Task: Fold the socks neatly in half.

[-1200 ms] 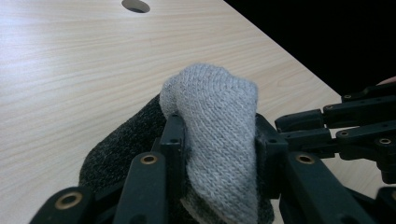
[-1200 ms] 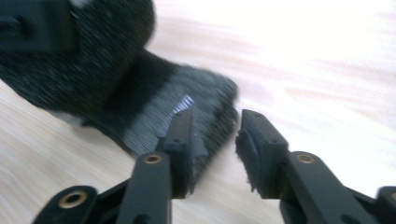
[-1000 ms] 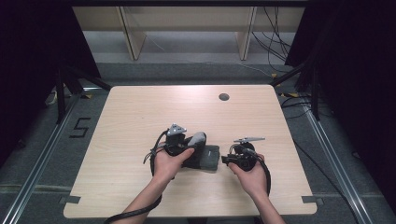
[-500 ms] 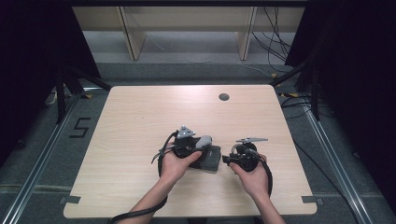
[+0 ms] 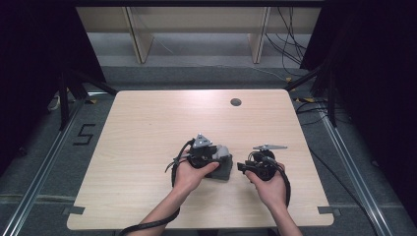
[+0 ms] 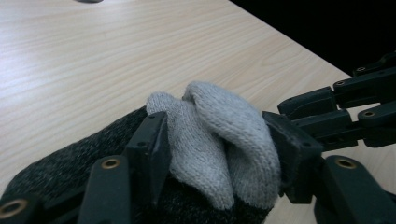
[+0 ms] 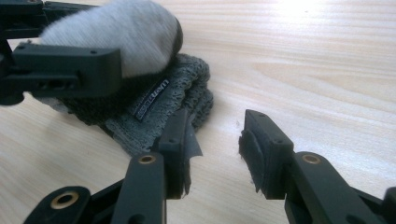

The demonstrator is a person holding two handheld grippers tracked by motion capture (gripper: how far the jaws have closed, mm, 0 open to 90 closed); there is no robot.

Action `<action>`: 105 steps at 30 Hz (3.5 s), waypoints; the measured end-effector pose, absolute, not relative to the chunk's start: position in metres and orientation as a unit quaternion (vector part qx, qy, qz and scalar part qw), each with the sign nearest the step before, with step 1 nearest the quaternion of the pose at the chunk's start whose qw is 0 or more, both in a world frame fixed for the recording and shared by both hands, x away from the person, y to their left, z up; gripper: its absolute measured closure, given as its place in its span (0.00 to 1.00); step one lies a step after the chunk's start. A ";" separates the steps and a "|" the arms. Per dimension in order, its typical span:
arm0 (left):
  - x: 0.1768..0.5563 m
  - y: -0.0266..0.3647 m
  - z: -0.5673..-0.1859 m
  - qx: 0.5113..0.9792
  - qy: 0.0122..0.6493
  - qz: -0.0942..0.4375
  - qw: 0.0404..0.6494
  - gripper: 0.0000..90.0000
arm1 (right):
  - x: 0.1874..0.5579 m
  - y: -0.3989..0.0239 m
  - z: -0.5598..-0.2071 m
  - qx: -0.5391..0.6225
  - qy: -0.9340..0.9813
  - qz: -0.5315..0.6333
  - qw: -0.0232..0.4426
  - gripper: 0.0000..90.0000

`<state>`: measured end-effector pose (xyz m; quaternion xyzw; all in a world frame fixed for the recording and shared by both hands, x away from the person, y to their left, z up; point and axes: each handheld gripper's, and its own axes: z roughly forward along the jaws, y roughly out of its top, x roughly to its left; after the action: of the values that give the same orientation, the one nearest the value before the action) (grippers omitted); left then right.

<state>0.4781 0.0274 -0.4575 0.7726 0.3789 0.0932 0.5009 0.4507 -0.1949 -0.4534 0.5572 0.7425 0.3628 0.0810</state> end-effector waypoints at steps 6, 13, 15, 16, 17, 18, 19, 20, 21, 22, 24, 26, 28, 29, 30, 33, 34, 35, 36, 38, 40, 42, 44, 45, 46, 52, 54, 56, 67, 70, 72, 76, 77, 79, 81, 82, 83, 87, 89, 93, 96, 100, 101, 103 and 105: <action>0.475 0.029 -0.448 0.768 0.363 0.106 0.517 0.40 | 0.450 -0.201 -0.447 0.565 0.732 0.372 0.081 0.69; 0.469 0.041 -0.428 0.753 0.358 0.112 0.540 0.37 | 0.452 -0.208 -0.438 0.571 0.723 0.376 0.093 0.70; 0.468 0.046 -0.426 0.757 0.362 0.113 0.532 0.38 | 0.453 -0.207 -0.437 0.568 0.724 0.378 0.099 0.70; 0.468 0.047 -0.426 0.760 0.362 0.112 0.528 0.39 | 0.452 -0.206 -0.435 0.571 0.722 0.382 0.087 0.71; 0.469 0.048 -0.428 0.762 0.359 0.106 0.528 0.39 | 0.452 -0.205 -0.434 0.570 0.720 0.386 0.085 0.71; 0.470 0.049 -0.430 0.770 0.360 0.103 0.516 0.39 | 0.452 -0.204 -0.433 0.572 0.719 0.385 0.086 0.72; 0.470 0.049 -0.435 0.778 0.361 0.097 0.505 0.39 | 0.450 -0.200 -0.431 0.578 0.711 0.394 0.073 0.73; 0.470 0.049 -0.438 0.778 0.362 0.096 0.505 0.39 | 0.451 -0.199 -0.430 0.564 0.718 0.400 0.079 0.74; 0.471 0.049 -0.440 0.780 0.359 0.093 0.503 0.39 | 0.452 -0.199 -0.430 0.551 0.725 0.405 0.085 0.74; 0.472 0.048 -0.442 0.781 0.358 0.092 0.504 0.40 | 0.454 -0.198 -0.429 0.543 0.728 0.410 0.084 0.74; 0.472 0.045 -0.445 0.784 0.354 0.089 0.502 0.44 | 0.455 -0.191 -0.427 0.543 0.726 0.415 0.072 0.75; 0.473 0.041 -0.447 0.792 0.348 0.087 0.494 0.49 | 0.457 -0.185 -0.425 0.541 0.728 0.415 0.070 0.75; 0.475 0.038 -0.450 0.792 0.354 0.077 0.492 0.54 | 0.461 -0.180 -0.426 0.533 0.736 0.413 0.067 0.76; 0.476 0.038 -0.450 0.791 0.354 0.073 0.494 0.59 | 0.459 -0.175 -0.425 0.554 0.727 0.402 0.052 0.77; 0.476 0.037 -0.451 0.790 0.358 0.074 0.492 0.63 | 0.462 -0.176 -0.428 0.545 0.736 0.398 0.057 0.79; 0.477 0.037 -0.452 0.794 0.354 0.066 0.490 0.75 | 0.464 -0.176 -0.434 0.547 0.742 0.383 0.050 0.82; 0.477 0.037 -0.452 0.793 0.357 0.060 0.490 0.78 | 0.464 -0.174 -0.435 0.557 0.736 0.382 0.038 0.83; 0.477 0.037 -0.453 0.793 0.358 0.057 0.490 0.81 | 0.466 -0.176 -0.440 0.549 0.742 0.382 0.041 0.84; 0.477 0.036 -0.454 0.794 0.352 0.055 0.492 0.84 | 0.466 -0.176 -0.441 0.554 0.741 0.377 0.039 0.84; 0.476 0.034 -0.454 0.795 0.346 0.055 0.495 0.89 | 0.467 -0.177 -0.447 0.548 0.744 0.381 0.036 0.84; 0.476 0.033 -0.454 0.797 0.340 0.052 0.497 0.91 | 0.468 -0.178 -0.451 0.552 0.742 0.378 0.039 0.84; 0.475 0.031 -0.454 0.796 0.335 0.052 0.502 0.91 | 0.469 -0.180 -0.453 0.549 0.742 0.383 0.040 0.84; 0.475 0.030 -0.454 0.800 0.322 0.044 0.504 0.91 | 0.470 -0.181 -0.455 0.551 0.742 0.379 0.039 0.84; 0.474 0.029 -0.454 0.801 0.321 0.047 0.504 0.91 | 0.470 -0.180 -0.457 0.553 0.739 0.384 0.035 0.84; 0.474 0.029 -0.455 0.802 0.318 0.045 0.503 0.91 | 0.470 -0.180 -0.458 0.555 0.739 0.380 0.032 0.84; 0.473 0.026 -0.468 0.810 0.313 0.022 0.496 0.89 | 0.473 -0.182 -0.462 0.554 0.737 0.387 0.023 0.84; 0.472 0.026 -0.471 0.810 0.315 0.023 0.494 0.88 | 0.474 -0.183 -0.461 0.556 0.739 0.381 0.026 0.83; 0.472 0.026 -0.473 0.808 0.318 0.024 0.496 0.88 | 0.473 -0.183 -0.453 0.581 0.722 0.374 0.024 0.79; 0.471 0.021 -0.472 0.822 0.304 0.037 0.481 0.85 | 0.489 -0.166 -0.426 0.538 0.749 0.383 0.050 0.68; 0.471 0.021 -0.471 0.824 0.300 0.035 0.479 0.83 | 0.490 -0.159 -0.433 0.546 0.760 0.349 0.044 0.75; 0.470 0.022 -0.471 0.822 0.297 0.031 0.485 0.77 | 0.489 -0.158 -0.435 0.545 0.760 0.353 0.041 0.84; 0.467 0.033 -0.461 0.802 0.306 0.033 0.511 0.62 | 0.489 -0.162 -0.438 0.548 0.757 0.353 0.041 0.90; 0.467 0.039 -0.457 0.791 0.316 0.037 0.523 0.61 | 0.490 -0.164 -0.440 0.551 0.757 0.348 0.047 0.90; 0.469 0.054 -0.450 0.770 0.347 0.059 0.532 0.62 | 0.490 -0.165 -0.442 0.549 0.757 0.350 0.050 0.90; 0.472 0.069 -0.449 0.768 0.375 0.085 0.512 0.64 | 0.490 -0.166 -0.444 0.544 0.760 0.351 0.057 0.90; 0.474 0.073 -0.450 0.772 0.380 0.096 0.501 0.65 | 0.490 -0.167 -0.446 0.530 0.765 0.361 0.068 0.90; 0.475 0.080 -0.453 0.782 0.386 0.111 0.477 0.66 | 0.488 -0.165 -0.445 0.543 0.758 0.354 0.066 0.90; 0.470 0.095 -0.461 0.806 0.384 0.118 0.435 0.71 | 0.486 -0.165 -0.448 0.533 0.764 0.355 0.078 0.90; 0.467 0.100 -0.465 0.813 0.382 0.118 0.424 0.71 | 0.486 -0.166 -0.451 0.524 0.770 0.355 0.086 0.91; 0.466 0.103 -0.473 0.816 0.384 0.112 0.418 0.71 | 0.483 -0.164 -0.454 0.538 0.763 0.349 0.078 0.91; 0.467 0.105 -0.477 0.813 0.391 0.117 0.415 0.71 | 0.481 -0.162 -0.456 0.532 0.766 0.351 0.086 0.91; 0.465 0.106 -0.481 0.812 0.390 0.125 0.416 0.72 | 0.482 -0.159 -0.458 0.531 0.762 0.359 0.086 0.91; 0.465 0.107 -0.481 0.812 0.390 0.128 0.414 0.72 | 0.484 -0.159 -0.460 0.525 0.764 0.365 0.088 0.91; 0.466 0.109 -0.482 0.810 0.393 0.124 0.416 0.73 | 0.488 -0.158 -0.462 0.530 0.763 0.359 0.088 0.91; 0.468 0.112 -0.483 0.807 0.398 0.127 0.417 0.74 | 0.491 -0.156 -0.463 0.527 0.764 0.362 0.090 0.91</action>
<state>0.4682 0.1116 -0.4831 0.8069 0.3981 0.1271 0.4175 0.4914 -0.1556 -0.4629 0.5272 0.7635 0.3619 0.0897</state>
